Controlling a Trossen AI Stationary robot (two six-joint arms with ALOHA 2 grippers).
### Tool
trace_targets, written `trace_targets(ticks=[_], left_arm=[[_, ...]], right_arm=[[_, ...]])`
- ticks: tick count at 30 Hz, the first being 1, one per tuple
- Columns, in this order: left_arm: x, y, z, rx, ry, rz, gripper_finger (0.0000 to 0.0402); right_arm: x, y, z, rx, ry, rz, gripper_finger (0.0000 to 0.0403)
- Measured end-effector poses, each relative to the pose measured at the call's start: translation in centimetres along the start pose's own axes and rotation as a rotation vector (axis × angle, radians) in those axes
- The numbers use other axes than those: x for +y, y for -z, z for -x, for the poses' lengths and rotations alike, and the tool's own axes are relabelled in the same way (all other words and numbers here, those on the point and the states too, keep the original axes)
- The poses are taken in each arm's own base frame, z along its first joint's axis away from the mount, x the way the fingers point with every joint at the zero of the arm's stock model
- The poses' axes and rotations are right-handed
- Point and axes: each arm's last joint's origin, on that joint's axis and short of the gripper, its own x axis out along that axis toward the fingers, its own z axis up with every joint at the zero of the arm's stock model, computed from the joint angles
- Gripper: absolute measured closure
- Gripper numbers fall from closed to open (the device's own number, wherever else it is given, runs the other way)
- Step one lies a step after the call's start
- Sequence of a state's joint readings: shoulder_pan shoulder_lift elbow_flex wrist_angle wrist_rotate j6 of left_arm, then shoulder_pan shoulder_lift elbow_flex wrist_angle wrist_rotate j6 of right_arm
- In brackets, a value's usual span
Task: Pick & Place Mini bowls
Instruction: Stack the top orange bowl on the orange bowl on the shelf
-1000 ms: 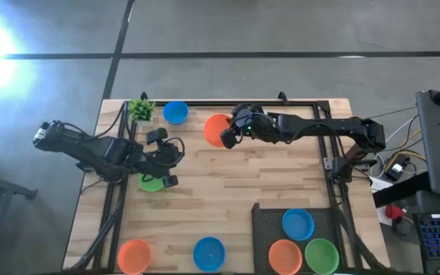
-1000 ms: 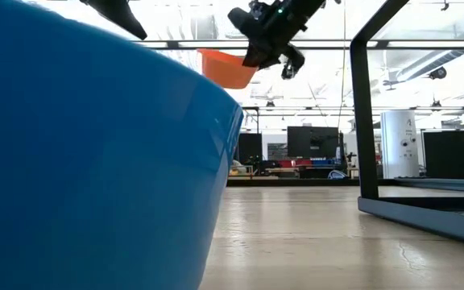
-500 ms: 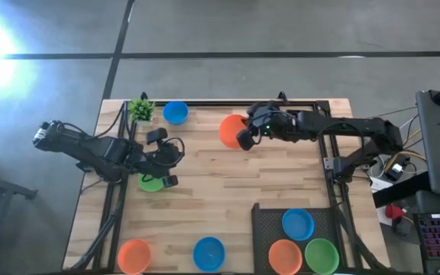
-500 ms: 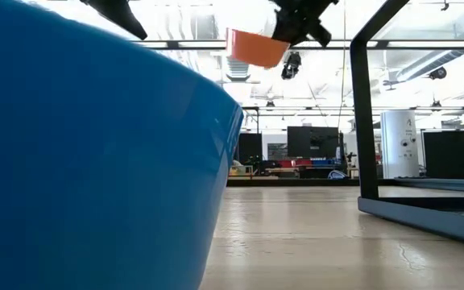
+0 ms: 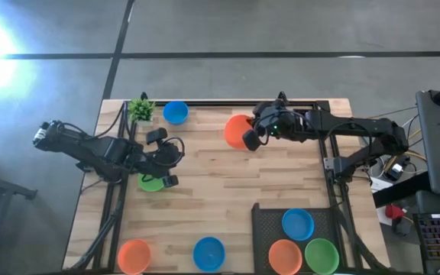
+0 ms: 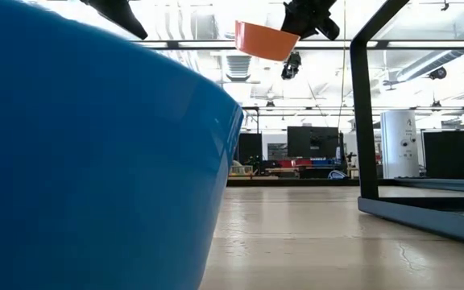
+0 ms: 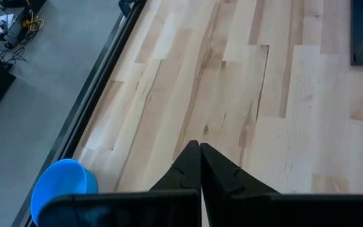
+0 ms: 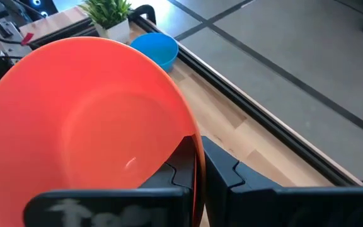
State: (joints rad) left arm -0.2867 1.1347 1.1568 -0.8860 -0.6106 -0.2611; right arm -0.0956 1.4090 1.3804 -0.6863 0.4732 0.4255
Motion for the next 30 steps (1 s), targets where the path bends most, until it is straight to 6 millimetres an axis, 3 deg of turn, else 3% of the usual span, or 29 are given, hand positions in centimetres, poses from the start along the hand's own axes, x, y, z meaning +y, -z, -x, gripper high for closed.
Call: trace_targets(ticks=[18,30], left_arm=[[0.0,0.0,0.0,0.0,0.0,0.0,0.0402],[0.0,0.0,0.0,0.0,0.0,0.0,0.0402]], right_arm=[[-0.2,0.7,0.4,0.078,-0.029,0.065,0.0392],[-1.9,2.2,3.1,0.287,-0.12,0.118,0.0392]])
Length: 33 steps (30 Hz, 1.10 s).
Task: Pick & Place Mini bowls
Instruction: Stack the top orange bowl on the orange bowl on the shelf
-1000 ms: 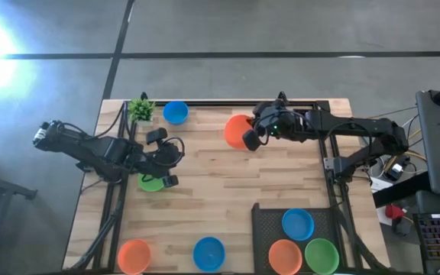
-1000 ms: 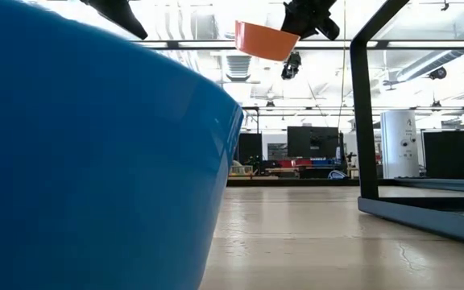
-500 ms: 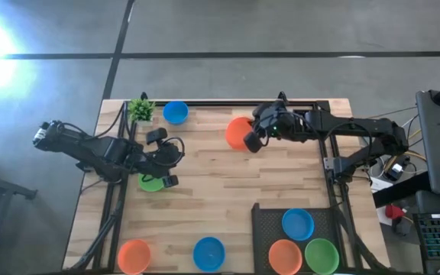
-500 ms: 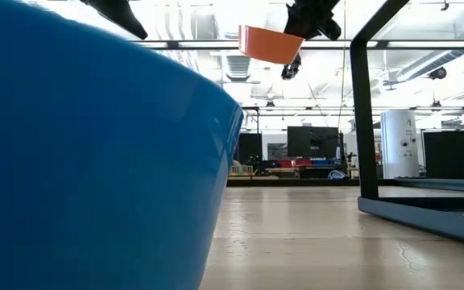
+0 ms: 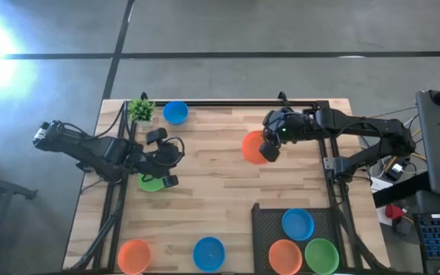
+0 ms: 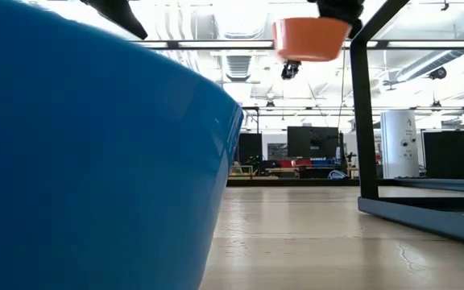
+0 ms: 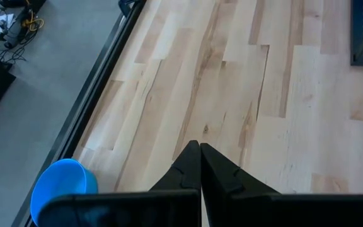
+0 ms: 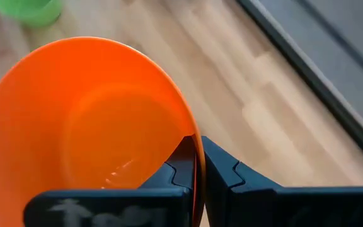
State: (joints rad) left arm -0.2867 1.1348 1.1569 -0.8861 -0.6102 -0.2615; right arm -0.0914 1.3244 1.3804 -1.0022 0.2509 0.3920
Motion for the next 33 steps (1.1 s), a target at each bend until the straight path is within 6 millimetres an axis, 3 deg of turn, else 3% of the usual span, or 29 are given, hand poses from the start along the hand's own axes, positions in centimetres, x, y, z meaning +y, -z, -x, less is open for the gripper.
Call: trace_targets(ticks=[9,16,20,33], left_arm=[[0.0,0.0,0.0,-0.001,0.0,0.004,0.0402],[0.0,0.0,0.0,-0.003,0.001,0.006,0.0402],[0.0,0.0,0.0,-0.003,0.0,0.002,0.0402],[0.0,0.0,0.0,-0.003,0.0,0.004,0.0402]], right_arm=[[-1.1,2.0,3.0,0.12,-0.119,0.015,0.0392],[-1.1,4.2,3.9,0.309,-0.103,-0.007,0.0392],[0.0,5.0,4.0,0.385,-0.129,0.032,0.0392],[6.6,8.6,4.2,0.487,-0.174,0.153,0.0392]])
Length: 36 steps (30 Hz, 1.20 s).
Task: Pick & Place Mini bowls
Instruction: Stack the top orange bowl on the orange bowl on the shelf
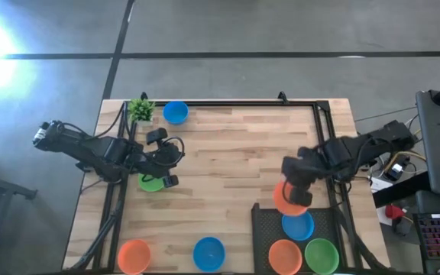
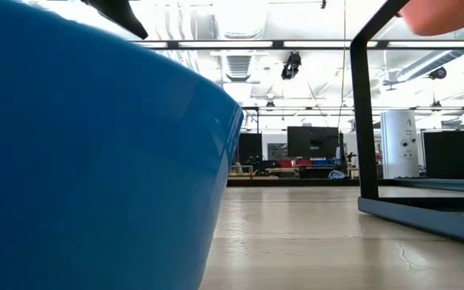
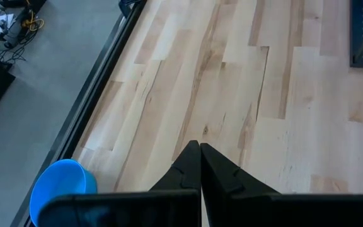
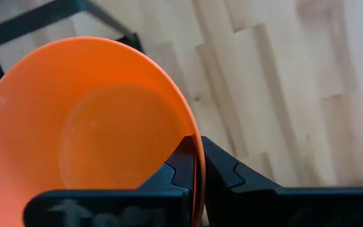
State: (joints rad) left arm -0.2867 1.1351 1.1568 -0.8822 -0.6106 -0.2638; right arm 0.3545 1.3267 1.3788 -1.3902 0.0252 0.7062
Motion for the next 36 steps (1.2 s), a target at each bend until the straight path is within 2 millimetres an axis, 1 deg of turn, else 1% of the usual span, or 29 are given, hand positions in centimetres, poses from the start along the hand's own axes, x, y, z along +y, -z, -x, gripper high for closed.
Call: trace_targets(ticks=[6,11,20,30,36], left_arm=[[0.0,0.0,0.0,0.0,0.0,0.0,0.0402],[0.0,0.0,0.0,0.0,0.0,0.0,0.0402],[0.0,0.0,0.0,0.0,0.0,-0.001,0.0402],[0.0,0.0,0.0,0.0,0.0,-0.005,0.0402],[0.0,0.0,0.0,0.0,0.0,-0.005,0.0402]], right_arm=[[3.1,1.0,-1.4,0.047,0.001,0.011,0.0392],[5.0,1.8,-2.2,0.055,-0.016,0.001,0.0392],[7.4,2.6,-3.0,0.027,-0.07,-0.005,0.0392],[9.8,2.7,-5.3,0.041,-0.076,0.045,0.0392],[11.6,3.6,-7.2,0.064,-0.052,0.076,0.0392]])
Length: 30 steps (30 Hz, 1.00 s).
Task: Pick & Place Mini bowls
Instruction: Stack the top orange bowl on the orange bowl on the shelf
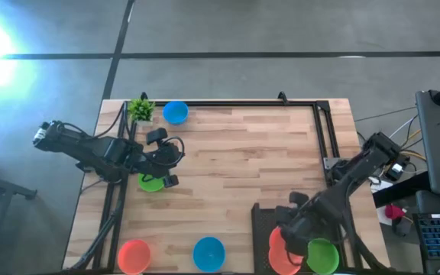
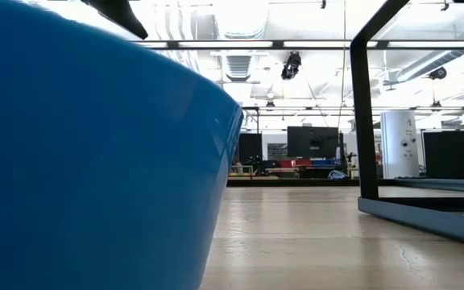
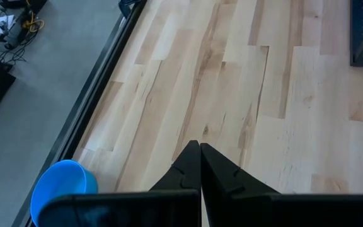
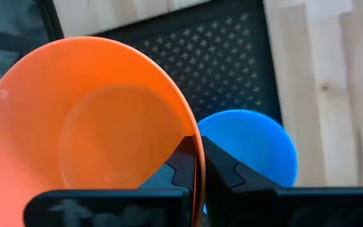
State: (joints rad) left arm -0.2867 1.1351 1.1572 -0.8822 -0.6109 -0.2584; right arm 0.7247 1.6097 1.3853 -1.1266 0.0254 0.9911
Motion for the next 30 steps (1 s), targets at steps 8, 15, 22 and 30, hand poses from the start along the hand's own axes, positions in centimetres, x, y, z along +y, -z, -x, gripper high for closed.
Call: trace_targets(ticks=[8,15,22,30], left_arm=[[0.0,0.0,0.0,0.0,0.0,-0.001,0.0402],[-0.1,0.0,0.0,0.004,0.016,-0.002,0.0402],[-0.1,0.0,0.0,0.008,0.028,-0.002,0.0402],[-0.1,0.0,0.0,0.008,0.029,-0.022,0.0402]], right_arm=[[2.3,0.9,-3.5,0.039,0.042,0.018,0.0392],[3.3,1.1,-5.4,0.046,0.052,-0.003,0.0392],[3.6,1.0,-6.7,0.061,0.076,-0.007,0.0392],[3.6,0.9,-6.6,0.056,0.064,-0.055,0.0392]])
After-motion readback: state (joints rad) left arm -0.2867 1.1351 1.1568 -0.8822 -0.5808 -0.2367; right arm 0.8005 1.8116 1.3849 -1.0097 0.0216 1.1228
